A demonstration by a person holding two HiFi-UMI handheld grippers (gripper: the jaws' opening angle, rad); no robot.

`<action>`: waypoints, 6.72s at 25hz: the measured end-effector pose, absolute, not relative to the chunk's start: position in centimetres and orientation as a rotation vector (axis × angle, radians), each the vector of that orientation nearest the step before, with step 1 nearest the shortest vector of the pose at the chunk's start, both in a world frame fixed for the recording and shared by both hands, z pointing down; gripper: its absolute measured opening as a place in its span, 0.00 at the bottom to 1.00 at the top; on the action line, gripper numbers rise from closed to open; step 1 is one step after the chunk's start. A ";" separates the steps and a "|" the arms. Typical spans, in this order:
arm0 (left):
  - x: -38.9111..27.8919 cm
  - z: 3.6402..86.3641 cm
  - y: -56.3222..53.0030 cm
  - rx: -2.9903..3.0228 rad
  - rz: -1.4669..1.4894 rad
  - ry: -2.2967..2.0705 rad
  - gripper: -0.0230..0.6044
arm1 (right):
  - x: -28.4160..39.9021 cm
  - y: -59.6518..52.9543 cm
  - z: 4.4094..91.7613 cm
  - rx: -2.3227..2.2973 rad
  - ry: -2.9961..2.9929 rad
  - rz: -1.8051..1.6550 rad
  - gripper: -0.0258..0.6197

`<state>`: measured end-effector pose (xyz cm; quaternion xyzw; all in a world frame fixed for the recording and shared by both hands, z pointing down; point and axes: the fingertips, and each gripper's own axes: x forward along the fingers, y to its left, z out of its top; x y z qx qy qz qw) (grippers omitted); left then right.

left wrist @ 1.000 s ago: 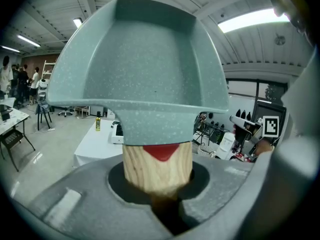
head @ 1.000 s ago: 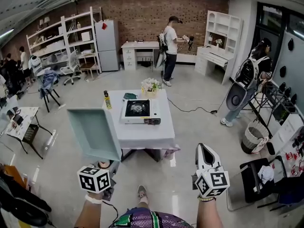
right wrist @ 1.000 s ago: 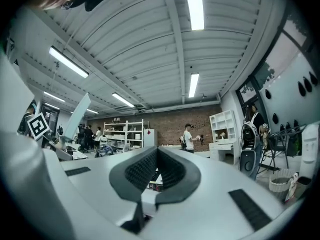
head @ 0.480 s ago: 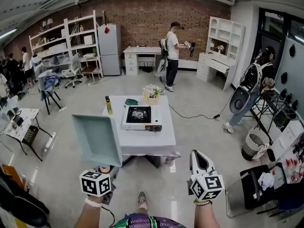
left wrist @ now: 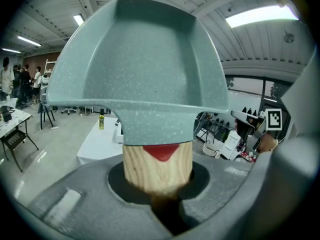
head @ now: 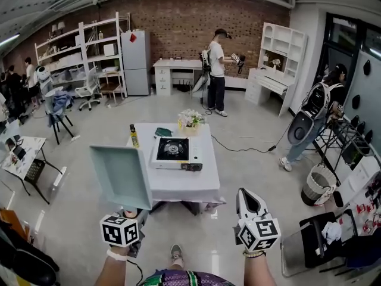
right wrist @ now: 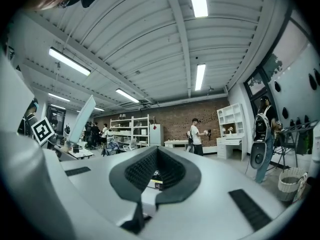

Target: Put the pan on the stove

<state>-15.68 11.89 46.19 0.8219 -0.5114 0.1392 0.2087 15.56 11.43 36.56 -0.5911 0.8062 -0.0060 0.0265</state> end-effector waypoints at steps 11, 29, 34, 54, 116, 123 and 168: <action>-16.0 47.1 6.0 2.263 0.378 -1.415 0.15 | 14.7 5.0 36.3 -1.827 2.516 -0.011 0.04; -17.7 47.0 -5.4 2.265 0.425 -1.366 0.15 | 12.0 -6.8 35.7 -1.861 2.529 -0.077 0.04; -18.9 46.8 -8.8 2.287 0.431 -1.345 0.15 | 10.0 -9.7 34.7 -1.878 2.537 -0.055 0.04; -20.7 49.8 -18.6 2.329 0.495 -1.276 0.15 | 5.9 -19.2 36.5 -1.905 2.549 -0.049 0.04; -9.1 60.8 -30.2 1.924 0.728 -1.296 0.15 | 10.0 -38.9 43.3 -1.327 2.838 -0.257 0.04; -8.2 63.7 -30.5 1.858 0.751 -1.248 0.15 | 9.5 -38.6 43.8 -1.267 2.880 -0.245 0.04; -9.7 74.6 -34.4 1.497 1.045 -0.952 0.16 | 10.3 -39.9 46.5 -1.247 2.930 -0.329 0.04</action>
